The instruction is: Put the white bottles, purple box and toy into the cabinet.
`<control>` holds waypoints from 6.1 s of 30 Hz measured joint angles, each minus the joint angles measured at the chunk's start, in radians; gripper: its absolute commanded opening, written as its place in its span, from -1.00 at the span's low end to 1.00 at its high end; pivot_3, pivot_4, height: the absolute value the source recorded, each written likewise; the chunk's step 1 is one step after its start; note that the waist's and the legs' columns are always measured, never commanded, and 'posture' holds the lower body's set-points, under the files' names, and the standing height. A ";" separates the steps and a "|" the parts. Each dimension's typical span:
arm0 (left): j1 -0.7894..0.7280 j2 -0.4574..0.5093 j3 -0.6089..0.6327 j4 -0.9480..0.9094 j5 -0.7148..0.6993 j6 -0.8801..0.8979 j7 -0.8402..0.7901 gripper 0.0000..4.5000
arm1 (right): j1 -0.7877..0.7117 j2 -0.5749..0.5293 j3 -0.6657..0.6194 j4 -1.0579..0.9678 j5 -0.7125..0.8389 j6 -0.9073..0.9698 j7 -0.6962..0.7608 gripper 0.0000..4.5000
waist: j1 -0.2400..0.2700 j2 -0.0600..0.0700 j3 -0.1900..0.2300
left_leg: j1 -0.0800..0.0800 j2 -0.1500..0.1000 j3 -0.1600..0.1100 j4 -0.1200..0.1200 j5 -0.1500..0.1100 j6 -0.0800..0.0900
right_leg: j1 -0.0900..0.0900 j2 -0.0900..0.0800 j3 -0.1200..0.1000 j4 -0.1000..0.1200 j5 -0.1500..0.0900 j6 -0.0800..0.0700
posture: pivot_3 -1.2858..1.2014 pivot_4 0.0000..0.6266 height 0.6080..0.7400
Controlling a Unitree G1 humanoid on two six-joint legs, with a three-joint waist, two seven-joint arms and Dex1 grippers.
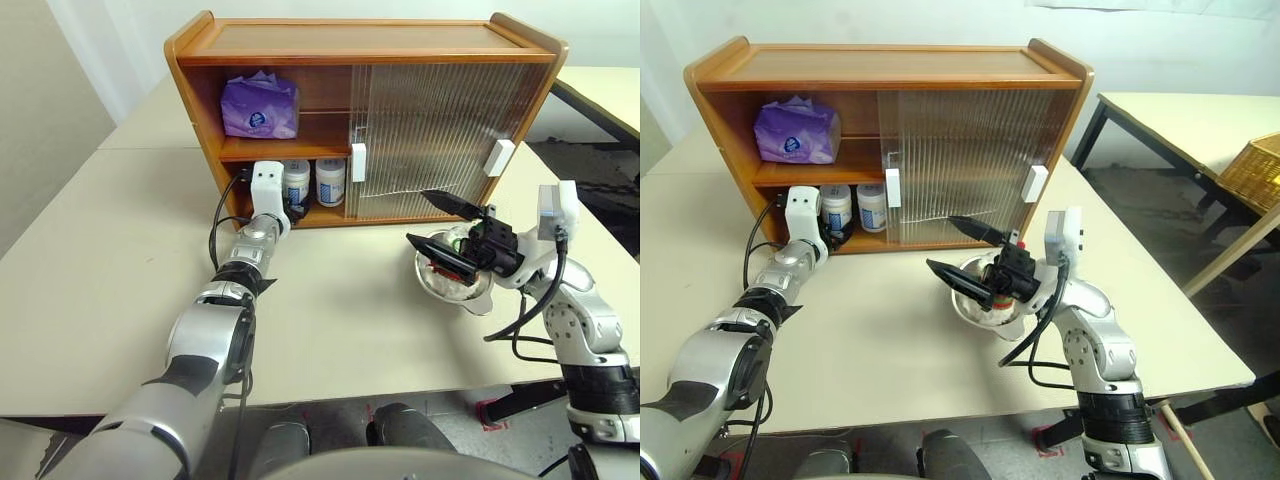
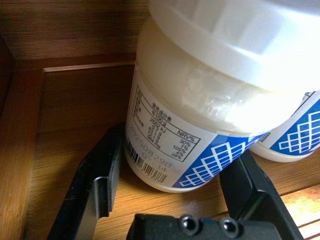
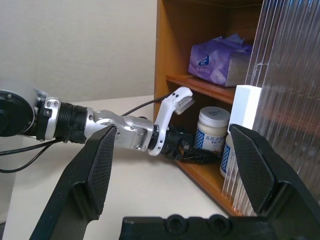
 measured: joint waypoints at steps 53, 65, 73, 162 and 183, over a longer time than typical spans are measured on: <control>0.272 -0.066 -0.329 -0.815 0.044 -0.063 -0.431 -0.99 | -0.017 0.007 0.000 0.056 -0.004 -0.039 0.038 1.00 | 0.016 0.000 0.000 | 0.000 -0.003 -0.001 0.000 -0.001 0.001 | 0.001 -0.002 0.000 0.000 -0.002 -0.003 | -0.10 -1.00 1.00; 0.184 -0.051 -0.337 -0.751 0.209 -0.110 -0.258 -0.99 | -0.017 0.006 0.000 0.057 -0.011 -0.041 0.030 1.00 | -0.002 0.000 0.000 | -0.001 -0.004 -0.001 0.000 -0.003 0.003 | 0.001 -0.002 0.001 -0.001 -0.004 0.000 | -0.10 -1.00 1.00; 0.185 -0.043 -0.321 -0.759 0.212 -0.066 -0.195 -0.99 | -0.017 0.017 0.001 0.057 -0.015 -0.044 0.028 1.00 | -0.004 0.000 0.000 | -0.001 -0.004 -0.001 0.000 -0.003 0.003 | 0.001 -0.002 0.001 -0.001 -0.003 0.000 | -0.09 -1.00 1.00; 0.847 0.339 0.111 -1.472 -0.570 0.205 -0.677 1.00 | -0.125 -0.155 -0.142 0.360 -0.031 -0.099 0.145 -0.99 | 0.059 0.003 -0.002 | 0.002 0.005 -0.001 -0.005 -0.005 -0.005 | -0.004 -0.001 -0.004 0.002 0.003 -0.027 | -0.01 -1.00 1.00; 1.011 0.330 0.135 -1.440 -0.614 0.116 -0.902 1.00 | -0.379 -0.139 -0.181 0.744 -0.209 -0.304 -0.103 -0.99 | 0.087 0.011 -0.004 | 0.000 0.012 -0.004 -0.009 -0.007 -0.007 | -0.011 0.000 -0.002 0.007 0.002 -0.034 | 0.02 -1.00 1.00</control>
